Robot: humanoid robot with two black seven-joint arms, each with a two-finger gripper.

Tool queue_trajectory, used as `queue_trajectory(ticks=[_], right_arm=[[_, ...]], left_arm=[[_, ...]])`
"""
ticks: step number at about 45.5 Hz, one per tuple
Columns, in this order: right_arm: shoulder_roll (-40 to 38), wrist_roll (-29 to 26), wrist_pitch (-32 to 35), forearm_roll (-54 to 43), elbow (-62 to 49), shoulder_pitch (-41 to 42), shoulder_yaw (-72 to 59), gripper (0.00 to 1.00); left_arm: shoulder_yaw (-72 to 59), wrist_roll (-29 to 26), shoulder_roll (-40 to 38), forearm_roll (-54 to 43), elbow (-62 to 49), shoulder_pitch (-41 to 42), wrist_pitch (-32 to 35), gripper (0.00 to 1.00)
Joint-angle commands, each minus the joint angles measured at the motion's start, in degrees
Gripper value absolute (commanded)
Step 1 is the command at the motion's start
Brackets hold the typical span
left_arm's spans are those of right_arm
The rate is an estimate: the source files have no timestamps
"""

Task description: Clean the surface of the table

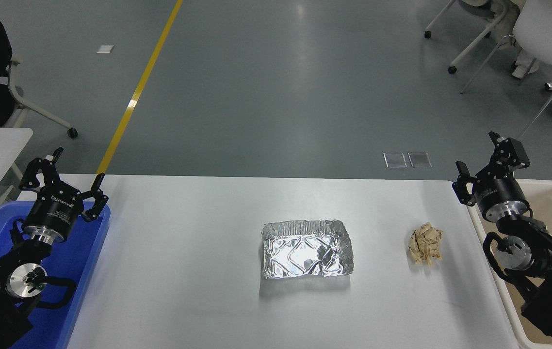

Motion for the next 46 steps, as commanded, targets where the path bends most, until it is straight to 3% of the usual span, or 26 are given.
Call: queue_trajectory(ticks=[1, 12, 24, 34, 46], right_arm=[[-6.11, -0.03, -0.27, 0.12, -0.27, 6.83, -15.56, 0.98], [-8.84, -0.12, 0.43, 0.12, -0.27, 16.42, -36.04, 0.98], [-8.93, -0.12, 3.85, -2.42, -0.36, 25.12, -46.86, 0.98], [-7.79, -0.03, 7.28, -16.82, 0.17, 32.59, -56.97, 0.98], [-0.41, -0.03, 10.54, -28.08, 0.52, 38.66, -66.46, 0.98]], left_arm=[[0.0, 0.0, 0.0, 0.0, -0.01, 0.0, -0.07, 1.0], [0.0, 0.0, 0.0, 0.0, -0.01, 0.0, 0.01, 1.0], [0.0, 0.0, 0.0, 0.0, -0.01, 0.0, 0.01, 1.0], [0.0, 0.0, 0.0, 0.0, -0.01, 0.0, -0.07, 1.0], [0.09, 0.0, 0.0, 0.0, -0.01, 0.0, 0.01, 1.0]])
